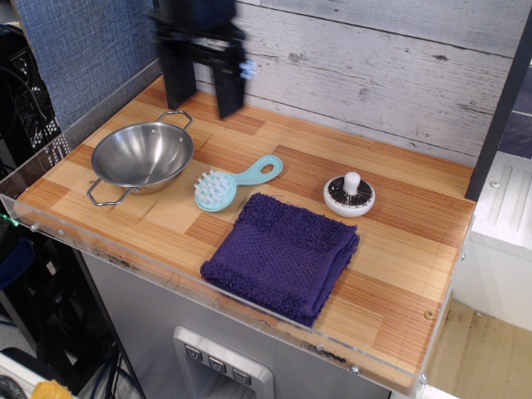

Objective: Put the mushroom in the bowl

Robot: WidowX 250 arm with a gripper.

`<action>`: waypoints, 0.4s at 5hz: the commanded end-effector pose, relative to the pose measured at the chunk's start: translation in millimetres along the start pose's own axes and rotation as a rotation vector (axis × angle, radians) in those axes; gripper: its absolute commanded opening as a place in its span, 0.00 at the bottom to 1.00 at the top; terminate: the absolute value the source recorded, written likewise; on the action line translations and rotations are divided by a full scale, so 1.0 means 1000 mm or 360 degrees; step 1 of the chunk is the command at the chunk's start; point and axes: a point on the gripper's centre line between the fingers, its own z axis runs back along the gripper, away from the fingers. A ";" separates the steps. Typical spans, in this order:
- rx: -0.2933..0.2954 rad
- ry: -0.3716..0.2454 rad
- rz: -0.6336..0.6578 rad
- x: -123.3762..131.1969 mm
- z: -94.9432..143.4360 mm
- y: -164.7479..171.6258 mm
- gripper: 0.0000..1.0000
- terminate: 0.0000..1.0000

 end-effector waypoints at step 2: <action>0.0025 -0.0059 -0.0258 0.059 -0.044 -0.086 1.00 0.00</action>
